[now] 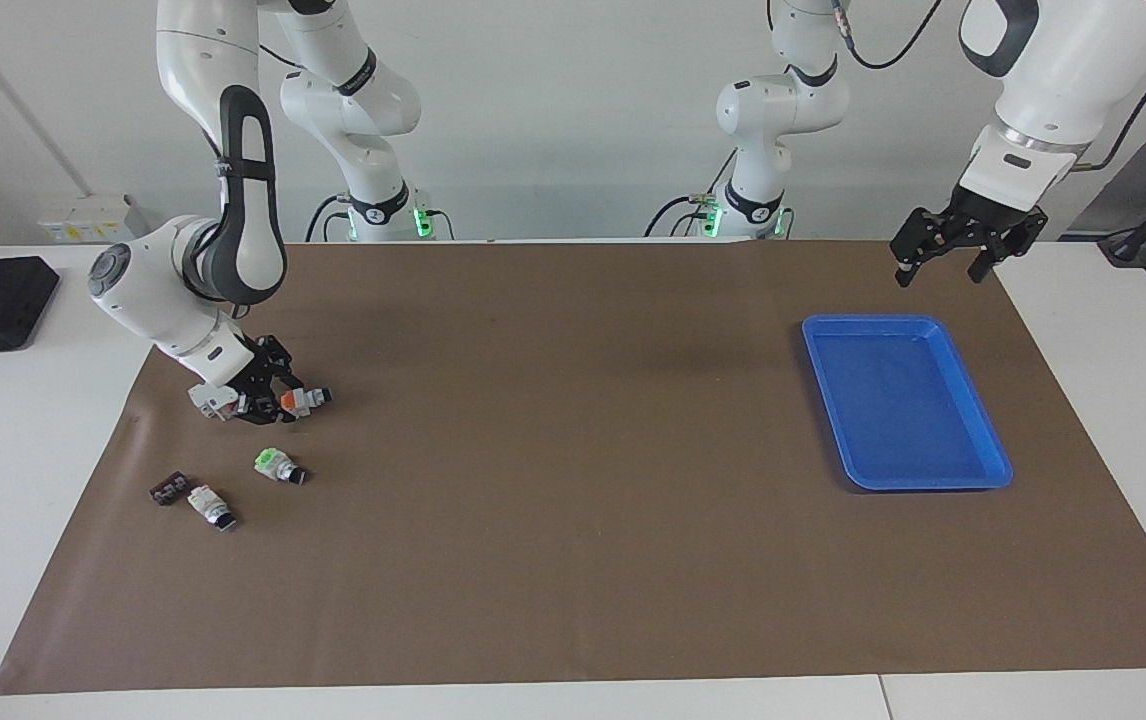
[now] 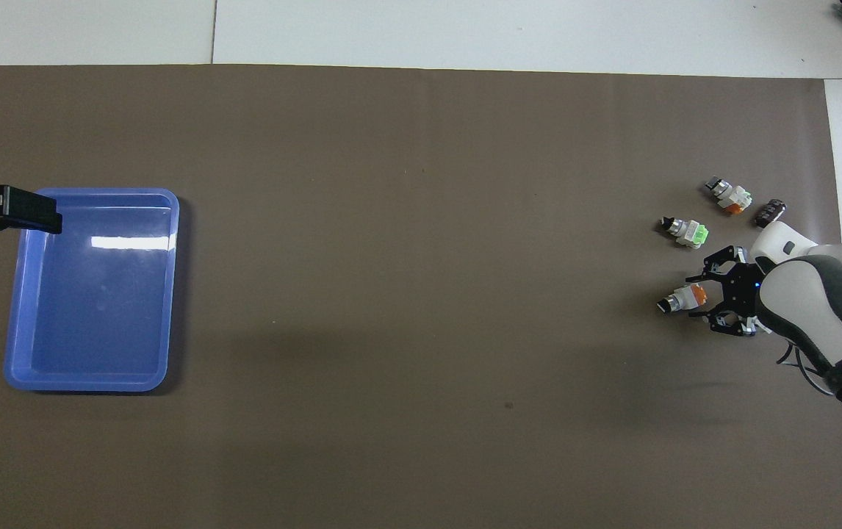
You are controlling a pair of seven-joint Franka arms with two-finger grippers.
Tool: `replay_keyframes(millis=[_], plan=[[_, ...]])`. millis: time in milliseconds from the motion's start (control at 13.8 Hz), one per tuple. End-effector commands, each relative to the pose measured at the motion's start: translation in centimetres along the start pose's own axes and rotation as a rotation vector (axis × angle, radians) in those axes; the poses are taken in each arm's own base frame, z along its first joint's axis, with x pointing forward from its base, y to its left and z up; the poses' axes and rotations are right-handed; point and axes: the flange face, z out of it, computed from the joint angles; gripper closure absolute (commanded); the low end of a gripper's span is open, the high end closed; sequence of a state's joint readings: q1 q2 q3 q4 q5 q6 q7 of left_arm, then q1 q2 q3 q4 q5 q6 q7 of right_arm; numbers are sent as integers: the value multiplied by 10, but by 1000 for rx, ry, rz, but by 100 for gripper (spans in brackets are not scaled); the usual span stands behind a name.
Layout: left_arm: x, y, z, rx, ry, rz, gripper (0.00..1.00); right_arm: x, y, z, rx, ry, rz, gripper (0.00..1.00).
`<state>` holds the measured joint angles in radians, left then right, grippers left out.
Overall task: Turn and place switch with both arms
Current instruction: 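Close the right gripper on the white-and-orange switch, then lift the switch with the right gripper while the left gripper moves forward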
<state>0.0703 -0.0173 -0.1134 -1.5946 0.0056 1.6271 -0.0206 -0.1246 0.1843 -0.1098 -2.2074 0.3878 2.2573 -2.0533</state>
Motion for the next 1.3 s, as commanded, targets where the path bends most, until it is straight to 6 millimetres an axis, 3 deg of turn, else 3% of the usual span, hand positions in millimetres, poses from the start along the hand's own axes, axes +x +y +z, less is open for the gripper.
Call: replay_keyframes(millis=[0, 144, 361, 650, 795, 1011, 1084, 1228], plan=[[-6, -2, -5, -8, -5, 8, 0, 5, -5, -6, -17, 17, -4, 100], [-6, -2, -5, -8, -4, 8, 0, 20, 1, -17, -19, 14, -45, 100], [-7, -5, -4, -8, -6, 5, 0, 74, 17, -45, 22, 34, -55, 100], [-7, -17, 0, -109, -15, -43, 0, 176, 38, -90, 36, 36, -22, 100], [-10, -25, 2, -191, -17, -82, 4, 227, 37, -98, 55, 40, -39, 100], [-11, -20, 9, -259, -13, -105, 7, 315, 32, -111, 27, 45, 8, 100], [-12, -18, 13, -295, -12, -116, 11, 338, 30, -110, 15, 52, -2, 100], [-14, -15, 23, -363, -13, -174, 17, 357, 25, -104, 15, 74, -2, 100]])
